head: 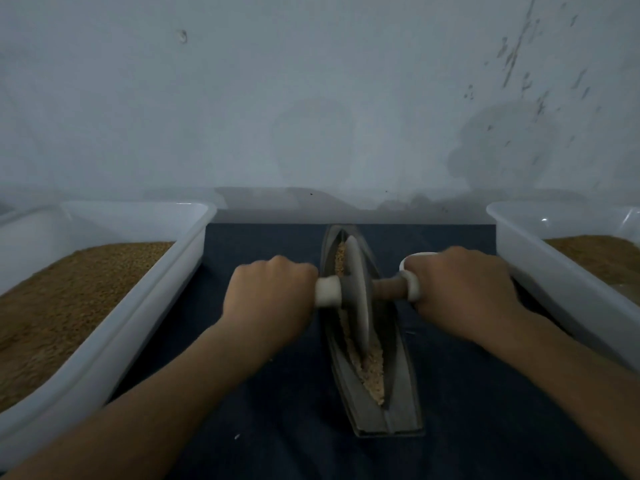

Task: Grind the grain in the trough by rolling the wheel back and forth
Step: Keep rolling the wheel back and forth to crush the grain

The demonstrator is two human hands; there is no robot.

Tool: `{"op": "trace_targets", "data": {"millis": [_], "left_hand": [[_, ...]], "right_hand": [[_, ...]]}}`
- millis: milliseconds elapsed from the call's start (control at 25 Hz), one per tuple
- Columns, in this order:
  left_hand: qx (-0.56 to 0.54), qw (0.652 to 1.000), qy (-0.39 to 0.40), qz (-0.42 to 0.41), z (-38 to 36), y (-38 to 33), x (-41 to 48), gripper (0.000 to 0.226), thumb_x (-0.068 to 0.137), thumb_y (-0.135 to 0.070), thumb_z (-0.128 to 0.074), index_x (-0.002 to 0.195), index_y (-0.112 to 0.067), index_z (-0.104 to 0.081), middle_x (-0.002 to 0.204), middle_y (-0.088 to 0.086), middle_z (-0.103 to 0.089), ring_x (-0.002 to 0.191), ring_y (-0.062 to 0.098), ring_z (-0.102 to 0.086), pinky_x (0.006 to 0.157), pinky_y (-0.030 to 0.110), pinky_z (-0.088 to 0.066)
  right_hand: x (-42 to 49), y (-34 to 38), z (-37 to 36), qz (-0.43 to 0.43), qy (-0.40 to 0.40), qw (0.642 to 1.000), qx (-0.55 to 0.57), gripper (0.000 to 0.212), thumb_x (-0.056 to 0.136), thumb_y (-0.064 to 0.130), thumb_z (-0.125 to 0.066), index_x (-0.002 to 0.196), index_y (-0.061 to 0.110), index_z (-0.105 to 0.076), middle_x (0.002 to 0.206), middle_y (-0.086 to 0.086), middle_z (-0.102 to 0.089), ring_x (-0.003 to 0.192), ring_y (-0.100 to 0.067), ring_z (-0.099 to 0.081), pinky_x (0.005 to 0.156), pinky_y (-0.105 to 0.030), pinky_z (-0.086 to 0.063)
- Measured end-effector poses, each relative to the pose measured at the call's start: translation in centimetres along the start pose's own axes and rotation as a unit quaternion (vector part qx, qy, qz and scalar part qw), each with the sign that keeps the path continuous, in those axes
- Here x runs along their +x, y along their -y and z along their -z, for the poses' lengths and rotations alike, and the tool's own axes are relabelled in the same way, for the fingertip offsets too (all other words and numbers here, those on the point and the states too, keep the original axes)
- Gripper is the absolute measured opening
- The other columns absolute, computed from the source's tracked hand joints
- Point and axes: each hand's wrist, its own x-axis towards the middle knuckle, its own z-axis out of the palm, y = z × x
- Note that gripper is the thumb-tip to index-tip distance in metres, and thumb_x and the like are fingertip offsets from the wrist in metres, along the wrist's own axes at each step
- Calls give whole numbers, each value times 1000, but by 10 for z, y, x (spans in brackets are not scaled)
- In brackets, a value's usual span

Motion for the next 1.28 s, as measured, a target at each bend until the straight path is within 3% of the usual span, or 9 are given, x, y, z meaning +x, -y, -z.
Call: {"op": "trace_targets", "data": {"millis": [120, 280, 480, 560, 680, 840, 960, 1120, 1280], "left_hand": [[-21, 997, 56, 56, -9, -1, 51, 7, 86, -28, -60, 92, -24, -59, 76, -2, -51, 64, 22, -48, 59, 34, -37], [-33, 996, 70, 46, -2, 0, 37, 11, 84, -30, -62, 94, -26, -62, 78, -2, -53, 66, 22, -52, 59, 34, -37], [7, 996, -77, -40, 15, -1, -13, 56, 50, -33, -82, 66, -31, -28, 56, -12, -7, 46, 7, -1, 47, 20, -4], [26, 999, -26, -37, 12, -4, -3, 44, 62, -32, -77, 68, -32, -34, 55, -10, -17, 44, 10, -11, 45, 23, -9], [7, 999, 34, 14, -10, -1, 32, 9, 83, -33, -64, 87, -30, -55, 68, -7, -40, 55, 15, -40, 51, 31, -32], [-21, 995, 80, 50, -6, 0, 60, 12, 88, -28, -60, 100, -27, -62, 80, -3, -51, 67, 19, -49, 60, 35, -38], [-13, 999, 34, 26, -2, -1, 27, 14, 82, -34, -66, 82, -30, -52, 67, -9, -38, 56, 14, -38, 52, 31, -31], [-9, 999, -34, -35, 13, 4, -16, 64, 51, -41, -82, 68, -36, -20, 56, -14, -8, 46, 3, -3, 47, 18, -6], [24, 999, 21, 21, 1, -4, 19, 19, 79, -34, -68, 79, -31, -50, 61, -9, -28, 48, 12, -26, 47, 28, -25]], "right_hand": [[48, 6, -14, -62, 24, 998, 11, 11, 87, 34, -62, 81, 30, -53, 77, 4, -61, 66, -22, -56, 54, -28, -36], [38, 0, -5, -36, 45, 998, 22, 15, 83, 34, -64, 77, 32, -50, 71, 9, -52, 60, -17, -46, 52, -26, -31], [-26, -2, 13, 2, -46, 999, 10, 23, 65, 46, -56, 59, 34, -37, 50, 15, -25, 45, 3, -12, 47, -17, -1], [-21, -1, 5, -21, -29, 999, 13, 20, 72, 47, -41, 58, 33, -40, 50, 13, -31, 44, 1, -18, 46, -17, -3], [15, 4, -21, -49, -4, 999, 18, 22, 82, 40, -57, 69, 31, -42, 61, 10, -46, 51, -12, -43, 46, -24, -18], [52, 3, -21, -65, 33, 997, 29, 16, 89, 35, -60, 80, 31, -47, 82, 4, -63, 73, -22, -60, 57, -30, -38], [22, 0, -12, -41, 26, 998, 30, 32, 83, 36, -61, 68, 32, -33, 66, 10, -49, 56, -12, -47, 47, -26, -24], [-21, -3, 9, 33, -68, 997, 12, 37, 57, 39, -61, 62, 34, -24, 53, 14, -15, 49, 3, -7, 50, -17, 0], [13, 2, -13, -33, 22, 999, 33, 28, 76, 35, -66, 70, 35, -39, 59, 13, -37, 51, -10, -36, 45, -23, -13]]}}
